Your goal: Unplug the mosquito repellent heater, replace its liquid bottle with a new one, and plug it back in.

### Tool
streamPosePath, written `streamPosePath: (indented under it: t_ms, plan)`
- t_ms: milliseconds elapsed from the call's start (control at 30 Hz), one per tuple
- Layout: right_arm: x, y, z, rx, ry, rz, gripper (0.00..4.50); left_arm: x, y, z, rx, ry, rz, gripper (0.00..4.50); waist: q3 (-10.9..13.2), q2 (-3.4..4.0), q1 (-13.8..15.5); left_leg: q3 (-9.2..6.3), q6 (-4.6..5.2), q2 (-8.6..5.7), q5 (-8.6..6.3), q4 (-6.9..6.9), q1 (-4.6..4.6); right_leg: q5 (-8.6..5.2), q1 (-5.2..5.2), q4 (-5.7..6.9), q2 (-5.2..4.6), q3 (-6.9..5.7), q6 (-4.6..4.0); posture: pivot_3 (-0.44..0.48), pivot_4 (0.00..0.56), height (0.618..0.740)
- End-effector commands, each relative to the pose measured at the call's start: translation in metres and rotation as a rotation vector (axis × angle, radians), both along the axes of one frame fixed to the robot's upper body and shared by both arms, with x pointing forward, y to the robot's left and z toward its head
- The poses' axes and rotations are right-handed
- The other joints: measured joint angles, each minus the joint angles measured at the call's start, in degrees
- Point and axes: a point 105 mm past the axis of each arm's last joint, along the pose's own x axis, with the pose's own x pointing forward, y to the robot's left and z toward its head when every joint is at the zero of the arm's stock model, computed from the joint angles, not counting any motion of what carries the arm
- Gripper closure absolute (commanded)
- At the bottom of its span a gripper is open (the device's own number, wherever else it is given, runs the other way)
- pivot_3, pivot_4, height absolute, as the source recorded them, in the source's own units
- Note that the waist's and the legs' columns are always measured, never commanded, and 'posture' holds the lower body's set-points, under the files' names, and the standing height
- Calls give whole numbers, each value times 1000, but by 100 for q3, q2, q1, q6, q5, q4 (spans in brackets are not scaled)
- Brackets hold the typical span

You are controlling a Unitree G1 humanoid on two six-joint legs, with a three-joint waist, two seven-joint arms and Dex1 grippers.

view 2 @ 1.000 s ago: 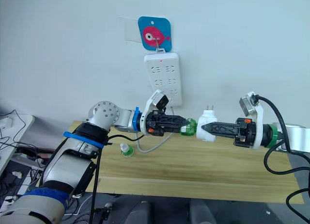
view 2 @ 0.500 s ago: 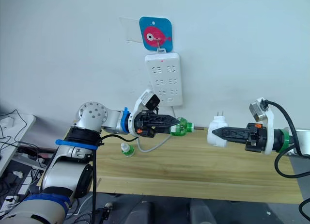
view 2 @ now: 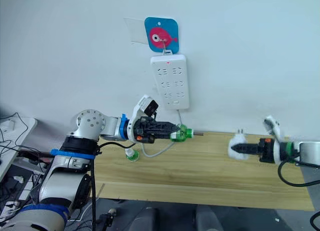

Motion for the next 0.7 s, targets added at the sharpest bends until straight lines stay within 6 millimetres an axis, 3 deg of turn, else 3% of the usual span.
streamPosePath:
  t_ms: [33, 300, 700]
  plan:
    - [3, -25, -13, -156, 8, 0, 1471, -5, -1, 9, -33, -65, -17, 2245, 3, 5, 24, 0, 0, 0, 0, -1, -1, 0, -1, 0, 0, 0, 0, 16, 186, 740]
    - [1, -70, -47, -356, 114, -54, 1471, -15, 4, 3, -24, -78, -11, 2245, 12, 3, 62, 3, 0, 3, 0, -2, 4, 0, 2, 2, 0, 2, -1, 63, 203, 740]
    - [0, -90, -58, -327, 171, -108, 1471, -21, 8, -3, -2, -92, -9, 2245, 51, 4, 145, 4, -1, -1, 0, -2, 4, 1, 3, 1, -4, 3, -2, 86, 213, 740]
